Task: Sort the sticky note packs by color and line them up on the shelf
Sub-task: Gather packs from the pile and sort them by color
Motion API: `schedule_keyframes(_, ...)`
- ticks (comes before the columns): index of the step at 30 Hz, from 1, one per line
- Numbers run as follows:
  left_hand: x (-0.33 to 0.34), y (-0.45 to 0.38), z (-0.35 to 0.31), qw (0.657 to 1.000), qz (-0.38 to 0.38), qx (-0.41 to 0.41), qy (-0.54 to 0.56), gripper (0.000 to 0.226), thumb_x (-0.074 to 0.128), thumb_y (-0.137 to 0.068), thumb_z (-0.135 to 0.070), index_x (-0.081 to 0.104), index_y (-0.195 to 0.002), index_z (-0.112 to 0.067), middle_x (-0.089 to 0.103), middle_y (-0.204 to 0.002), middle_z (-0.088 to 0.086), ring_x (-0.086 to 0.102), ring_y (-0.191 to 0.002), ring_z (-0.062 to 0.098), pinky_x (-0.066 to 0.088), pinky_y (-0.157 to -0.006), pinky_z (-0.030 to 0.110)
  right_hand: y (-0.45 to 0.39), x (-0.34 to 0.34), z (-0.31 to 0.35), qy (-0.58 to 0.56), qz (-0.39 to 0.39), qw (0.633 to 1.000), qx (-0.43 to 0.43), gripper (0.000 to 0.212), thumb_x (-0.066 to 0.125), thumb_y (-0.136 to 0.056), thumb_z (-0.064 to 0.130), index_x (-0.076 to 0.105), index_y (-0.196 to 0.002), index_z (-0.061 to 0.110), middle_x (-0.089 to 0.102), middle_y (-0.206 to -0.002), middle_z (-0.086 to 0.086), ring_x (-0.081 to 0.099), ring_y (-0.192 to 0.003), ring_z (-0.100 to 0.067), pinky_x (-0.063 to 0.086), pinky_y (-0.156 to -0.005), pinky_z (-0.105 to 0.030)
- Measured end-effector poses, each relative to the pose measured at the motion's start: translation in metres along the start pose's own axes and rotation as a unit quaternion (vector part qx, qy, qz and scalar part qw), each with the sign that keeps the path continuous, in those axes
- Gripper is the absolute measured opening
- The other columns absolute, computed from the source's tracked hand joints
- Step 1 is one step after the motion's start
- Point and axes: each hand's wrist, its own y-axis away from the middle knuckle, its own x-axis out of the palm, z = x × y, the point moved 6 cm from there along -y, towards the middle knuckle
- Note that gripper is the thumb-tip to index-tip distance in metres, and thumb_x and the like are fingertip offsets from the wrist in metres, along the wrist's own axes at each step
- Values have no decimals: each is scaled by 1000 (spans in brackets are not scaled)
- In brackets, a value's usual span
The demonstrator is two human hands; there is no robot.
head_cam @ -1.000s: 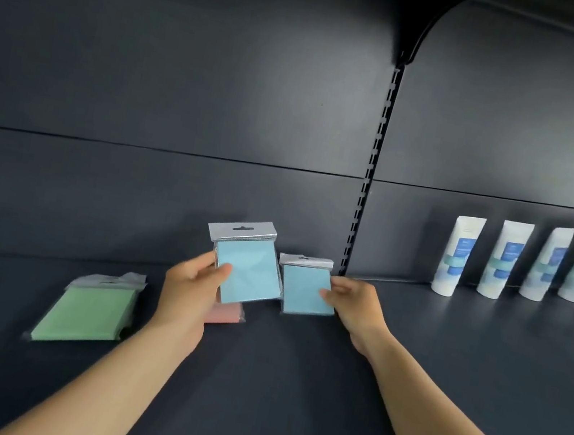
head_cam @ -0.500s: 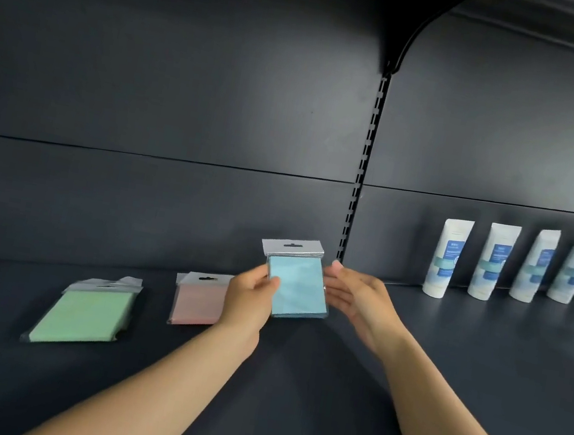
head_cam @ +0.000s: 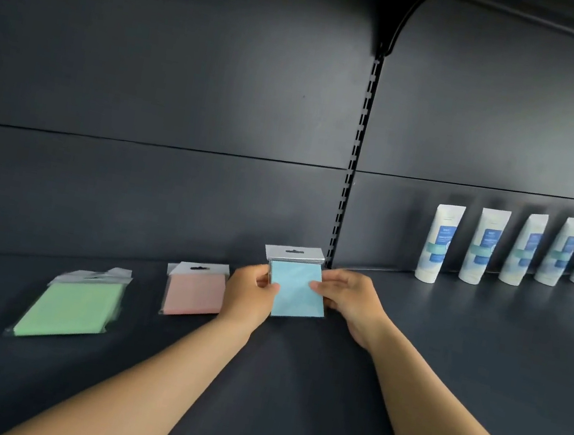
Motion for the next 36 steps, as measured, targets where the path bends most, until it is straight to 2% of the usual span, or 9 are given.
schedule_keyframes(6,-1,-5,9,999,14,-3,-51,25,51,-86,-2,70,-101,-10,72,-96,6,65,-90,25,47,-76,28,0,1,-5,47,-30,998,9,13,73,-79,7,71,-92,6,74,-91,-7,70,-89,-22,55,-88,-34)
schedule_keyframes(10,-2,-6,10,993,13,-5,-118,12,53,-88,-8,63,-83,-4,53,-67,-1,46,-69,21,31,-53,24,1,0,-5,121,-53,991,2,11,75,-78,13,70,-88,12,69,-82,3,64,-81,-13,49,-76,-23)
schedule_keyframes(16,-3,-8,9,986,17,-12,-165,14,54,-89,-13,56,-78,-5,45,-63,-3,43,-69,20,31,-59,26,1,0,-5,175,-91,980,10,26,76,-77,20,70,-101,11,66,-91,1,62,-85,-12,44,-67,-18)
schedule_keyframes(19,-5,-6,3,983,26,-17,-182,16,54,-89,-15,52,-75,-8,45,-63,-2,43,-71,22,31,-61,27,7,-2,2,191,-94,977,-1,29,75,-79,22,68,-105,12,64,-92,1,60,-90,-14,43,-75,-20)
schedule_keyframes(21,-9,-1,-9,978,38,-8,-207,15,54,-88,-17,54,-79,-6,53,-74,8,49,-76,27,38,-67,32,18,-1,12,235,-88,968,-18,29,71,-82,22,66,-108,11,62,-94,0,58,-90,-14,42,-79,-21)
schedule_keyframes(23,-15,6,-23,969,51,16,-242,24,56,-89,-19,58,-97,3,60,-104,19,56,-98,34,43,-84,36,32,1,27,290,-83,952,-48,28,69,-84,21,65,-109,11,61,-96,-1,57,-88,-13,41,-77,-20)
schedule_keyframes(26,-36,25,-49,938,83,75,-328,42,56,-91,-22,51,-124,4,52,-130,18,49,-120,32,38,-97,35,58,11,52,397,-35,913,-85,30,67,-85,25,62,-113,13,60,-103,-1,55,-90,-12,39,-76,-19)
schedule_keyframes(31,-100,81,-68,871,119,119,-461,37,57,-90,-31,56,-119,-6,49,-122,10,49,-116,28,38,-87,30,119,51,79,542,75,831,-98,53,64,-86,35,47,-133,18,46,-139,-4,42,-128,-22,36,-105,-31)
schedule_keyframes(36,-182,145,-63,849,101,95,-510,44,57,-90,-34,52,-128,-13,48,-121,7,49,-114,25,42,-91,34,186,119,109,577,111,792,-166,56,61,-89,36,44,-138,15,43,-142,-7,35,-133,-26,26,-107,-30)
